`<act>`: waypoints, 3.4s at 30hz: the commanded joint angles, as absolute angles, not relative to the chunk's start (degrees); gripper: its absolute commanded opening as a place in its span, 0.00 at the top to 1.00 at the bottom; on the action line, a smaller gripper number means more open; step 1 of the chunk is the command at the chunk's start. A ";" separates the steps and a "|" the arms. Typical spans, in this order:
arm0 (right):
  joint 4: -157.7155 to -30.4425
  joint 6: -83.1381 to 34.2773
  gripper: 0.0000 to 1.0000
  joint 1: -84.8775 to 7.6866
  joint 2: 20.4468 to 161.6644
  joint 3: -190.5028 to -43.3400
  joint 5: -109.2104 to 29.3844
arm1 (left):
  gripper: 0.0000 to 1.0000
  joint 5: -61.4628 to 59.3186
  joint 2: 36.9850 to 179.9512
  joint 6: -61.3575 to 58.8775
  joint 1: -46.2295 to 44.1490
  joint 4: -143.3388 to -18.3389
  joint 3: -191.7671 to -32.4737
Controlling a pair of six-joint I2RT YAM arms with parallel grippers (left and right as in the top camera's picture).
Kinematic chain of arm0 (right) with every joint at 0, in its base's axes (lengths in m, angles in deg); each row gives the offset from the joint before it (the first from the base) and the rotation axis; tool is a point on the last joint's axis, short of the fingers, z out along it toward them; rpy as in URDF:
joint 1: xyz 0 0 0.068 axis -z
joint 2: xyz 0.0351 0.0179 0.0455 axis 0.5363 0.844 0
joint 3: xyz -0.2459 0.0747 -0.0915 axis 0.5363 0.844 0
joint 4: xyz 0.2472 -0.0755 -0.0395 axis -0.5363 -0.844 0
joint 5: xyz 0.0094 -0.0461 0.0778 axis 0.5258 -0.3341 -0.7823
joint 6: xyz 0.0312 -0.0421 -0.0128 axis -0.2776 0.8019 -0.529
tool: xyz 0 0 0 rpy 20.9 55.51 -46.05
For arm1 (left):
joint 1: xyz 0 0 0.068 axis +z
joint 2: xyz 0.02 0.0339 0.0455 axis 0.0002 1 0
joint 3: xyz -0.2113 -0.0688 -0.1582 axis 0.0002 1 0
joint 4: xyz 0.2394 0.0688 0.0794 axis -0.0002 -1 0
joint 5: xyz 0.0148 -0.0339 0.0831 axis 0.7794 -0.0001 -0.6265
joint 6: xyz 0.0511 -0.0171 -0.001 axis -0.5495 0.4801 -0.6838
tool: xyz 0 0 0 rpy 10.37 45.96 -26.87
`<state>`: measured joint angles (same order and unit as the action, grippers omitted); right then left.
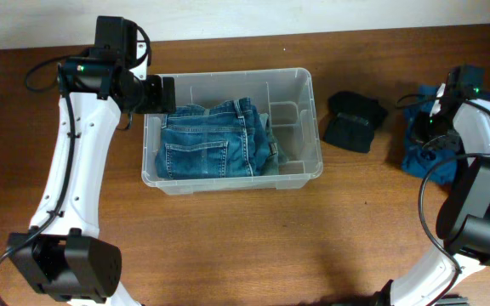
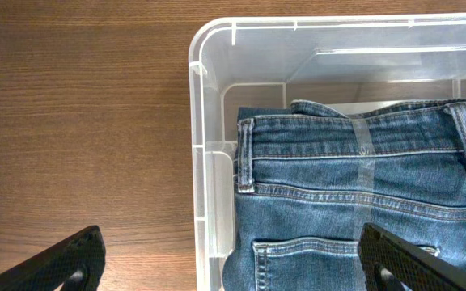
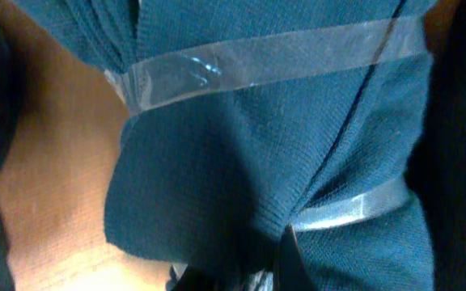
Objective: Pack container
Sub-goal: 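Grasp the blue taped garment with the right gripper and drop it in the box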
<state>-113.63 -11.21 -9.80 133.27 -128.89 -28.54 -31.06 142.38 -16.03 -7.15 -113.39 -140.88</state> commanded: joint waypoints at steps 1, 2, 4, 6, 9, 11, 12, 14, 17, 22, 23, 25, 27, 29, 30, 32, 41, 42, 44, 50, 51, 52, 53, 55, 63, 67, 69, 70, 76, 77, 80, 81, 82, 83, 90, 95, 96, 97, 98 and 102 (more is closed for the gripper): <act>-118.50 -12.52 0.96 -9.86 129.62 -134.24 -29.98 | 0.01 -31.48 142.79 -16.97 -7.06 -113.26 -140.82; -121.17 -12.50 0.96 -9.89 128.62 -136.87 -30.22 | 0.01 -31.45 142.79 -16.97 -7.06 -113.29 -140.82; -126.72 -11.80 0.96 -9.91 126.96 -142.48 -31.60 | 0.01 -31.45 142.79 -16.97 -7.06 -113.29 -140.82; -134.35 -7.93 0.96 -10.02 125.38 -150.57 -37.98 | 0.01 -31.48 142.79 -16.97 -7.06 -113.26 -140.82; -143.29 -1.44 0.96 -12.36 123.72 -160.01 -48.16 | 0.01 -31.67 142.79 -16.97 -7.04 -113.07 -140.82; -146.72 0.01 0.96 -15.90 122.52 -164.01 -51.51 | 0.01 -31.69 142.79 -16.97 -7.04 -112.32 -140.82; -147.57 -0.02 0.96 -18.00 121.91 -165.24 -52.10 | 0.01 -31.67 142.79 -16.97 -6.97 -111.97 -140.82; -147.75 -1.22 0.96 -23.98 120.35 -166.42 -52.95 | 0.01 -31.67 142.79 -16.97 -6.58 -111.41 -140.82; -145.52 -10.25 0.96 -33.89 119.35 -166.39 -55.35 | 0.01 -31.65 142.79 -16.97 -5.31 -111.43 -140.82; -138.57 -32.56 0.96 -52.20 122.30 -166.31 -41.69 | 0.01 -31.45 142.79 -16.94 -2.03 -111.76 -140.82; -138.46 -35.12 0.96 -54.04 122.98 -166.22 -37.52 | 0.01 -31.45 142.79 -16.92 -1.79 -111.82 -140.82; -138.35 -40.41 0.96 -58.02 124.68 -166.22 -29.98 | 0.01 -31.45 142.79 -16.94 -1.29 -111.91 -140.82; -137.98 -43.77 0.96 -60.83 126.21 -166.22 -25.43 | 0.01 -31.48 142.79 -16.94 -1.31 -111.86 -140.82; -138.07 -47.58 0.96 -63.68 128.29 -166.22 -19.84 | 0.01 -31.45 142.79 -16.94 -1.31 -111.84 -140.82; -138.35 -49.26 0.96 -64.68 129.23 -166.22 -17.30 | 0.01 -31.45 142.79 -16.94 -1.31 -111.86 -140.82; -138.61 -52.28 0.96 -66.39 131.50 -166.22 -12.89 | 0.01 -31.45 142.79 -16.94 -1.31 -111.97 -140.82; -140.47 -53.06 0.96 -66.87 139.50 -166.11 -8.84 | 0.01 -31.45 142.79 -16.94 -1.31 -112.08 -140.82; -141.04 -53.06 0.96 -66.85 140.40 -166.11 -7.77 | 0.01 -31.45 142.79 -16.94 -1.31 -112.08 -140.82; -141.69 -53.02 0.96 -66.74 141.80 -166.11 -5.96 | 0.01 -31.45 142.79 -16.94 -1.31 -112.08 -140.82; -142.02 -47.80 0.96 -64.99 143.24 -166.04 -5.94 | 0.01 -31.48 142.79 -16.94 -1.31 -112.06 -140.82; -142.02 -46.40 0.94 -64.86 143.24 -166.04 -6.40 | 0.01 -31.48 142.79 -16.94 -1.31 -112.04 -140.82; -142.00 -45.19 0.83 -64.83 143.24 -166.04 -6.66 | 0.01 -31.48 142.79 -16.94 -1.31 -112.04 -140.82; -142.02 -44.17 0.66 -64.75 143.20 -166.09 -6.81 | 0.01 -31.45 142.79 -16.94 -1.31 -112.04 -140.82; -142.15 -41.26 0.13 -64.73 142.61 -166.88 -8.43 | 0.01 -31.45 142.79 -16.94 -1.31 -112.02 -140.82; -142.94 -34.24 0.13 -64.57 138.80 -172.71 -14.40 | 0.01 -31.45 142.79 -16.94 -1.31 -112.04 -140.82; -143.33 -32.82 0.50 -64.53 138.74 -172.75 -17.13 | 0.01 -31.45 142.79 -16.94 -1.31 -112.06 -140.82; -142.83 -32.85 0.75 -64.29 138.89 -170.94 -17.15 | 0.01 -31.45 142.79 -16.94 -1.31 -112.08 -140.82; -142.44 -32.93 0.83 -64.14 139.00 -169.80 -17.13 | 0.01 -31.45 142.79 -16.94 -1.31 -112.08 -140.82; -137.74 -33.02 0.96 -62.23 139.63 -161.98 -20.43 | 0.00 -31.45 142.79 -16.94 -1.31 -112.24 -140.82; -136.14 -33.04 0.96 -61.88 139.63 -159.90 -21.19 | 0.01 -31.45 142.79 -16.94 -1.31 -112.21 -140.82; -131.22 -33.00 0.96 -61.25 139.65 -154.29 -22.96 | 0.01 -31.45 142.79 -16.94 -1.31 -112.21 -140.82; -128.89 -32.98 0.96 -61.16 139.65 -151.71 -23.84 | 0.01 -31.45 142.79 -16.94 -1.31 -112.21 -140.82; -126.88 -32.95 0.96 -61.16 139.65 -149.63 -24.34 | 0.01 -31.45 142.79 -16.94 -1.31 -112.19 -140.82; -124.89 -32.87 0.96 -61.16 139.65 -147.42 -24.73 | 0.01 -31.48 142.79 -16.94 -1.31 -112.19 -140.82; -111.55 -33.04 0.96 -61.16 139.65 -132.10 -28.32 | 0.01 -31.48 142.79 -16.94 -1.31 -112.19 -140.82; -109.87 -32.98 0.96 -61.16 139.63 -130.29 -28.41 | 0.01 -31.45 142.79 -16.94 -1.31 -112.19 -140.82; -109.94 -32.76 0.96 -61.12 139.46 -130.75 -28.45 | 0.01 -31.48 142.79 -16.94 -1.31 -112.19 -140.82; -111.01 -32.08 0.96 -60.90 139.17 -132.34 -28.45 | 0.01 -31.48 142.79 -16.97 -1.31 -112.19 -140.82; -112.14 -31.71 0.96 -60.77 138.98 -133.83 -28.43 | 0.01 -31.48 142.79 -16.97 -1.31 -112.21 -140.82; -120.32 -30.20 0.87 -59.65 137.58 -143.60 -28.41 | 0.01 -31.48 142.79 -16.97 -1.31 -112.21 -140.82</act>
